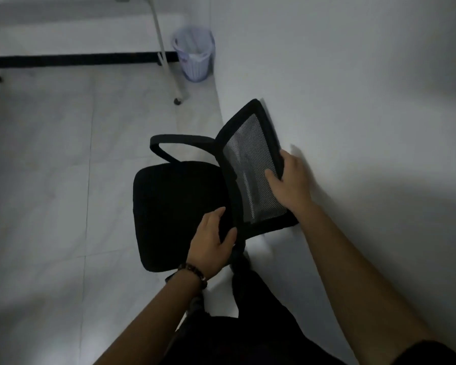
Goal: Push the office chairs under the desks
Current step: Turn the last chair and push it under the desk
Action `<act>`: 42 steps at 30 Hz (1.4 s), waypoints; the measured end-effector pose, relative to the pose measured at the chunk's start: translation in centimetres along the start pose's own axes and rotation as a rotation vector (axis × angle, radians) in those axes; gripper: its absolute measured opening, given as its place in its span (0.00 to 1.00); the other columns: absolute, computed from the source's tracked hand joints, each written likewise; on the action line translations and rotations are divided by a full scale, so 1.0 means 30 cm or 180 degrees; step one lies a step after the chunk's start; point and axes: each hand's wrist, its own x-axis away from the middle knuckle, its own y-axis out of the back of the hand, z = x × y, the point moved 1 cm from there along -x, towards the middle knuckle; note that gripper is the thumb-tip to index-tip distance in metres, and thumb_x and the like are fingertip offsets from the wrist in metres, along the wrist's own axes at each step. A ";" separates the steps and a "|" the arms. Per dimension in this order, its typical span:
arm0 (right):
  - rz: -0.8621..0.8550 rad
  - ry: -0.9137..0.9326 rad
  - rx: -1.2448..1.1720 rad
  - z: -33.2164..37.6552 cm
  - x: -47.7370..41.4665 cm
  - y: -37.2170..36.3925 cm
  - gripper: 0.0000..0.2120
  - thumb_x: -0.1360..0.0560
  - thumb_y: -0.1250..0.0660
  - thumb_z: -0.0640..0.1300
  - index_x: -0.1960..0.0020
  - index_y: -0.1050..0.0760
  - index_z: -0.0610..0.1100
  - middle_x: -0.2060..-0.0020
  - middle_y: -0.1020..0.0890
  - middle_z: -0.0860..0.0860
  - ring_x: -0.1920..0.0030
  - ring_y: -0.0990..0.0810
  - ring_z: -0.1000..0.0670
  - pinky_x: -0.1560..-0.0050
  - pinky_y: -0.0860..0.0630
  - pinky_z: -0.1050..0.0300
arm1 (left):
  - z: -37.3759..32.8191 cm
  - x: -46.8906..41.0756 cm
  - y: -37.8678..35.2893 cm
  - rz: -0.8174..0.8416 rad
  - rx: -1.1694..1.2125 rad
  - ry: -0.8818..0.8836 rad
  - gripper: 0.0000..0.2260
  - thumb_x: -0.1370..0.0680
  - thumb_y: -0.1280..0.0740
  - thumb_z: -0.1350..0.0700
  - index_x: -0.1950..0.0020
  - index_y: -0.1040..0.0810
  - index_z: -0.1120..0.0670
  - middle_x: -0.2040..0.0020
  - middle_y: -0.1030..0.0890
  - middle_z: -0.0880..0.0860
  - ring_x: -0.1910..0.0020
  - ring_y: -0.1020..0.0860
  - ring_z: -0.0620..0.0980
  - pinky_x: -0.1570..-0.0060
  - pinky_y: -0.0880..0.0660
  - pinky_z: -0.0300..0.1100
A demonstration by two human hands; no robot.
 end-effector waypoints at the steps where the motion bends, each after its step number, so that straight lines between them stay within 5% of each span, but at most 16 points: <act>1: 0.0080 -0.0040 0.0073 0.002 -0.062 -0.026 0.32 0.22 0.35 0.53 0.23 0.40 0.43 0.27 0.34 0.42 0.27 0.36 0.43 0.26 0.38 0.44 | 0.012 -0.033 -0.034 0.0045 0.0038 0.0134 0.25 0.22 0.35 0.50 0.26 0.37 0.52 0.32 0.31 0.51 0.37 0.31 0.43 0.38 0.32 0.39; 5: 0.0065 -0.0079 0.0731 -0.024 -0.217 -0.119 0.34 0.19 0.40 0.52 0.20 0.51 0.41 0.21 0.45 0.43 0.21 0.47 0.45 0.23 0.49 0.49 | 0.056 -0.158 -0.158 0.0304 0.0101 0.0484 0.27 0.22 0.35 0.48 0.26 0.39 0.52 0.30 0.32 0.51 0.33 0.31 0.48 0.37 0.32 0.41; 13: -0.0672 0.0265 0.1106 -0.059 -0.271 -0.198 0.27 0.18 0.42 0.50 0.23 0.39 0.38 0.25 0.34 0.41 0.25 0.37 0.42 0.25 0.45 0.51 | 0.135 -0.259 -0.298 0.0551 0.0378 0.0993 0.27 0.20 0.40 0.44 0.24 0.41 0.53 0.27 0.36 0.54 0.32 0.32 0.52 0.34 0.31 0.51; 17: -0.0798 0.0143 0.0629 -0.068 -0.267 -0.244 0.23 0.19 0.41 0.44 0.27 0.32 0.36 0.34 0.27 0.37 0.31 0.31 0.39 0.28 0.38 0.53 | 0.186 -0.238 -0.302 0.0599 0.0424 0.1056 0.29 0.21 0.43 0.40 0.24 0.42 0.52 0.25 0.38 0.53 0.29 0.34 0.53 0.31 0.34 0.53; 19: -0.0583 -0.0043 0.0482 -0.064 -0.248 -0.261 0.22 0.18 0.42 0.41 0.25 0.34 0.36 0.38 0.24 0.37 0.37 0.26 0.41 0.36 0.35 0.59 | 0.217 -0.214 -0.294 0.0614 0.0452 0.1063 0.29 0.21 0.45 0.38 0.23 0.42 0.51 0.24 0.39 0.53 0.27 0.37 0.53 0.30 0.36 0.54; 23: -0.0336 -0.0107 0.0235 -0.036 -0.157 -0.299 0.25 0.18 0.42 0.41 0.22 0.39 0.40 0.40 0.23 0.38 0.39 0.24 0.40 0.35 0.30 0.51 | 0.271 -0.151 -0.250 0.0629 0.0457 0.1126 0.31 0.22 0.47 0.34 0.23 0.43 0.49 0.23 0.39 0.53 0.26 0.39 0.53 0.29 0.38 0.56; 28: 0.0000 -0.0079 -0.0050 0.026 0.009 -0.339 0.25 0.17 0.40 0.42 0.22 0.39 0.41 0.33 0.24 0.42 0.33 0.26 0.44 0.39 0.39 0.69 | 0.323 -0.057 -0.188 0.0591 0.0402 0.1239 0.32 0.23 0.47 0.33 0.23 0.43 0.48 0.22 0.41 0.52 0.24 0.42 0.52 0.27 0.42 0.53; 33: 0.0638 0.0423 0.0225 0.143 0.105 -0.392 0.21 0.17 0.41 0.41 0.25 0.33 0.39 0.44 0.18 0.39 0.44 0.20 0.40 0.45 0.29 0.60 | 0.369 0.066 -0.158 0.0668 0.0200 0.1395 0.35 0.24 0.51 0.31 0.22 0.45 0.50 0.21 0.45 0.54 0.23 0.46 0.54 0.26 0.46 0.52; 35: 0.0963 0.0754 0.0337 0.201 0.144 -0.440 0.17 0.18 0.42 0.39 0.30 0.28 0.38 0.54 0.18 0.39 0.52 0.19 0.38 0.56 0.29 0.56 | 0.406 0.125 -0.112 0.0501 0.0164 0.1593 0.39 0.27 0.58 0.28 0.22 0.44 0.49 0.21 0.46 0.54 0.22 0.49 0.54 0.25 0.49 0.52; 39: 0.1706 0.1276 0.0266 0.327 0.236 -0.573 0.20 0.18 0.42 0.39 0.27 0.31 0.39 0.60 0.19 0.41 0.56 0.19 0.40 0.56 0.24 0.51 | 0.487 0.270 0.050 0.0001 0.0169 0.2060 0.24 0.18 0.59 0.50 0.23 0.44 0.55 0.21 0.47 0.57 0.22 0.50 0.55 0.25 0.51 0.47; 42: 0.2332 0.1650 0.0410 0.428 0.298 -0.664 0.24 0.17 0.41 0.46 0.22 0.38 0.43 0.57 0.20 0.46 0.54 0.21 0.46 0.52 0.26 0.53 | 0.543 0.389 0.205 -0.0741 0.0472 0.2429 0.22 0.16 0.54 0.49 0.25 0.38 0.57 0.24 0.37 0.56 0.25 0.39 0.55 0.28 0.43 0.46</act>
